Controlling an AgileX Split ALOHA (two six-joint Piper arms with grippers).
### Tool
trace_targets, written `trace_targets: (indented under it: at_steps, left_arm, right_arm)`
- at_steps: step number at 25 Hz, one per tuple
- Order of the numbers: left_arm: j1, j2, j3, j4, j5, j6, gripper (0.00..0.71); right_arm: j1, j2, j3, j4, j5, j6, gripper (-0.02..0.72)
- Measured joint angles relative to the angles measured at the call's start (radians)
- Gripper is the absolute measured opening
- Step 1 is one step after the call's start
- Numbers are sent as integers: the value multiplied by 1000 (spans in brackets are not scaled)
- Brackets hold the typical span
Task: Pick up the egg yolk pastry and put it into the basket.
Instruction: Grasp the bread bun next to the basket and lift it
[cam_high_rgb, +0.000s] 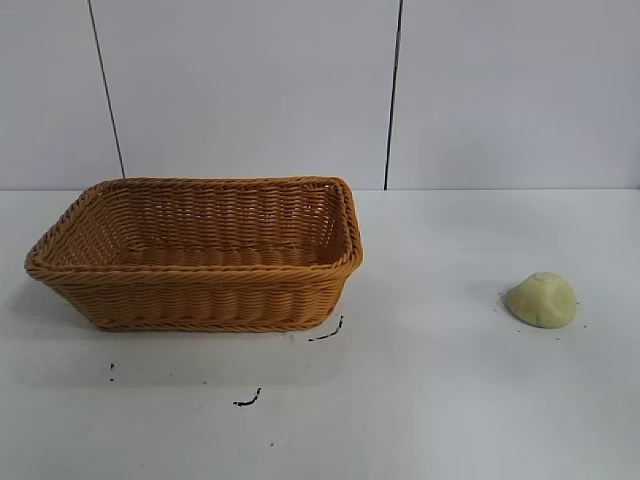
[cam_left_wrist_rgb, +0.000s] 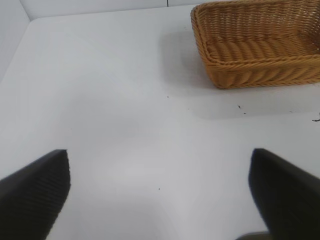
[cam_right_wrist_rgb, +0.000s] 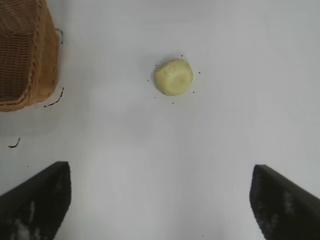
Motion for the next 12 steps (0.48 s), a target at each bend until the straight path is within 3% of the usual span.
trace_targets:
  at_steps: [12]
  left_arm:
    - [0, 0, 0, 0, 0, 0, 697]
  right_arm:
    - [0, 543, -252, -40, -12, -46, 695]
